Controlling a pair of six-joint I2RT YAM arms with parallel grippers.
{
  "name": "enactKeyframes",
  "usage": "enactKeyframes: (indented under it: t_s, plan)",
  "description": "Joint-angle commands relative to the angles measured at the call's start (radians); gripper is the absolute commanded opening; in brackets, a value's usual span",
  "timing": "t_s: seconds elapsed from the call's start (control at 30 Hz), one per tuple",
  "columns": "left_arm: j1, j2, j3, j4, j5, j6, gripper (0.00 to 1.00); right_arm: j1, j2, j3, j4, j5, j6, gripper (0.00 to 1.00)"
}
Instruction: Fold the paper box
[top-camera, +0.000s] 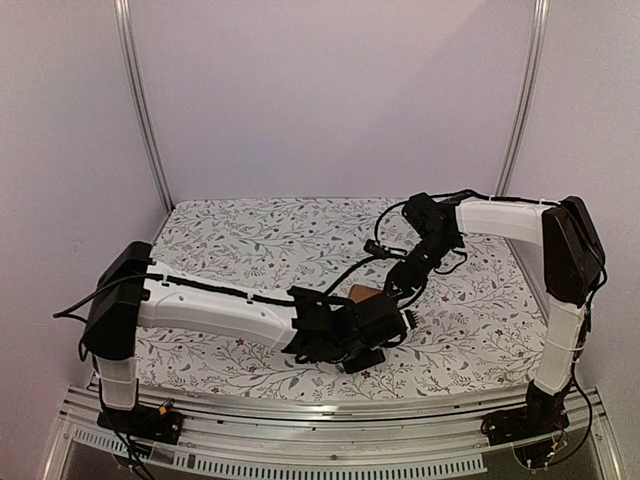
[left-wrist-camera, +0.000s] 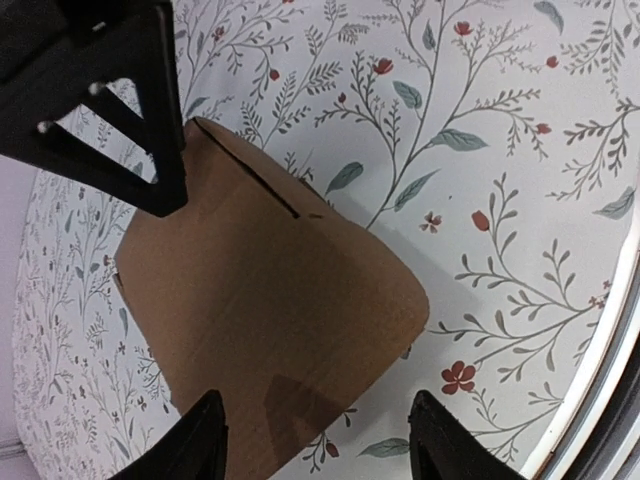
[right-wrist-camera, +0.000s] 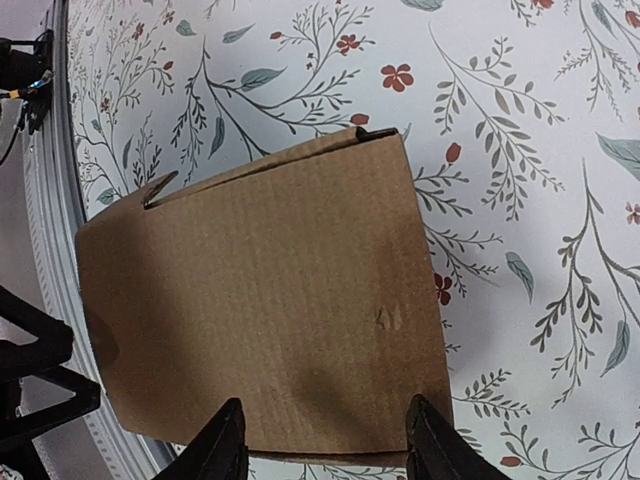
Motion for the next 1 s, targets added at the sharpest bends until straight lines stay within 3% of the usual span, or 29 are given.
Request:
enactKeyframes:
  t_s: [0.0, 0.2, 0.37, 0.6, 0.97]
  plan:
    - [-0.005, -0.129, -0.06, 0.085, 0.03, -0.089, 0.63, 0.023, 0.032, 0.002, -0.008, 0.079, 0.021, 0.53]
    - [0.09, -0.285, -0.2, 0.178, 0.093, -0.343, 0.7, 0.025, 0.023, -0.009, 0.001, 0.108, 0.026, 0.54]
    - [0.214, -0.301, -0.278, 0.27, 0.224, -0.544, 0.71, 0.026, 0.021, -0.015, 0.009, 0.132, 0.023, 0.54]
    - [0.284, -0.211, -0.304, 0.4, 0.352, -0.682, 0.6, 0.027, 0.023, -0.026, 0.018, 0.146, 0.027, 0.54]
    - [0.296, -0.122, -0.328, 0.445, 0.437, -0.719, 0.39, 0.046, 0.014, -0.05, 0.018, 0.16, 0.018, 0.54]
